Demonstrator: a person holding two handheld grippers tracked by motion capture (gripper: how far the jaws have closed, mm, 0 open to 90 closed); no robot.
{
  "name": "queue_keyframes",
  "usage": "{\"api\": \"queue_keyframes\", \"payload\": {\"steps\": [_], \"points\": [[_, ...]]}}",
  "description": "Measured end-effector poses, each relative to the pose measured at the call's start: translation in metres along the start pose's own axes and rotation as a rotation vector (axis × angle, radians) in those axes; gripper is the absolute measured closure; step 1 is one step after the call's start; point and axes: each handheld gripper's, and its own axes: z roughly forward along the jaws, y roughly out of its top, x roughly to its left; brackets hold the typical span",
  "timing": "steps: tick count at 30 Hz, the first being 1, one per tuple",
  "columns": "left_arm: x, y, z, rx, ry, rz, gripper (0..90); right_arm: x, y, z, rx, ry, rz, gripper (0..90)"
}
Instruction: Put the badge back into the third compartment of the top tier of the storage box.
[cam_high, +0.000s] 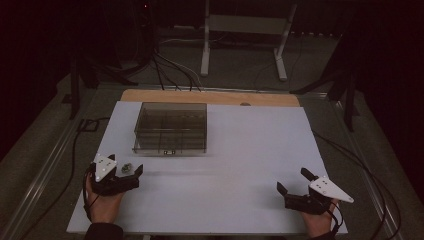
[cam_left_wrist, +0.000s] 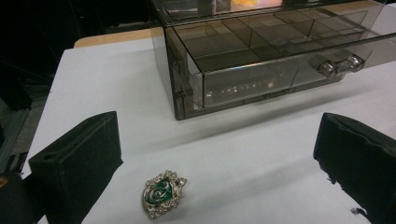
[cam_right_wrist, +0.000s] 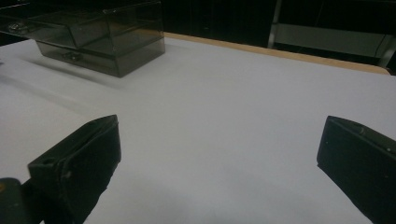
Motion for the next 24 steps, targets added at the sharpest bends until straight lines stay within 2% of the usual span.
{"api": "queue_keyframes", "payload": {"steps": [12,16,24], "points": [[0.005,-0.001,0.011,0.048,0.003,-0.012,3.9,-0.001,0.000,0.001,0.007,-0.006,0.003,0.0],[0.010,-0.002,0.016,0.081,0.008,-0.027,5.4,-0.001,0.000,0.001,0.009,-0.008,0.006,0.0],[0.015,-0.003,0.022,0.133,0.017,-0.027,7.5,-0.001,0.000,0.001,0.009,-0.010,0.006,0.0]]}}
